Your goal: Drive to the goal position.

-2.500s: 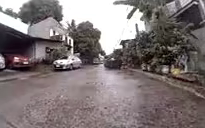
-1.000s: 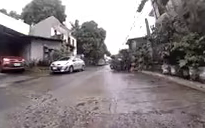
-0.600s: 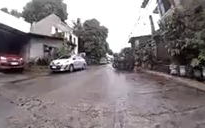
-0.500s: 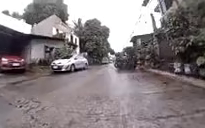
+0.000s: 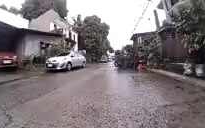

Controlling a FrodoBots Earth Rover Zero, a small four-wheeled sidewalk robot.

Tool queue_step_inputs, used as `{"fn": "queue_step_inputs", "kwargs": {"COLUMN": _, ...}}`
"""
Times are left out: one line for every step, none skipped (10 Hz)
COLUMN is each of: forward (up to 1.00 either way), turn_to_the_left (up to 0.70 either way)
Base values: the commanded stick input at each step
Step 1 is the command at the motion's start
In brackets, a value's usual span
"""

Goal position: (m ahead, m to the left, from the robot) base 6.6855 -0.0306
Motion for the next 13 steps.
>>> {"fn": "queue_step_inputs", "kwargs": {"forward": 1.00, "turn_to_the_left": 0.09}}
{"fn": "queue_step_inputs", "kwargs": {"forward": 1.00, "turn_to_the_left": 0.17}}
{"fn": "queue_step_inputs", "kwargs": {"forward": 1.00, "turn_to_the_left": 0.12}}
{"fn": "queue_step_inputs", "kwargs": {"forward": 1.00, "turn_to_the_left": 0.17}}
{"fn": "queue_step_inputs", "kwargs": {"forward": 1.00, "turn_to_the_left": 0.11}}
{"fn": "queue_step_inputs", "kwargs": {"forward": 1.00, "turn_to_the_left": 0.17}}
{"fn": "queue_step_inputs", "kwargs": {"forward": 1.00, "turn_to_the_left": 0.27}}
{"fn": "queue_step_inputs", "kwargs": {"forward": 1.00, "turn_to_the_left": 0.15}}
{"fn": "queue_step_inputs", "kwargs": {"forward": 1.00, "turn_to_the_left": 0.10}}
{"fn": "queue_step_inputs", "kwargs": {"forward": 1.00, "turn_to_the_left": 0.16}}
{"fn": "queue_step_inputs", "kwargs": {"forward": 1.00, "turn_to_the_left": 0.00}}
{"fn": "queue_step_inputs", "kwargs": {"forward": 1.00, "turn_to_the_left": 0.00}}
{"fn": "queue_step_inputs", "kwargs": {"forward": 1.00, "turn_to_the_left": 0.00}}
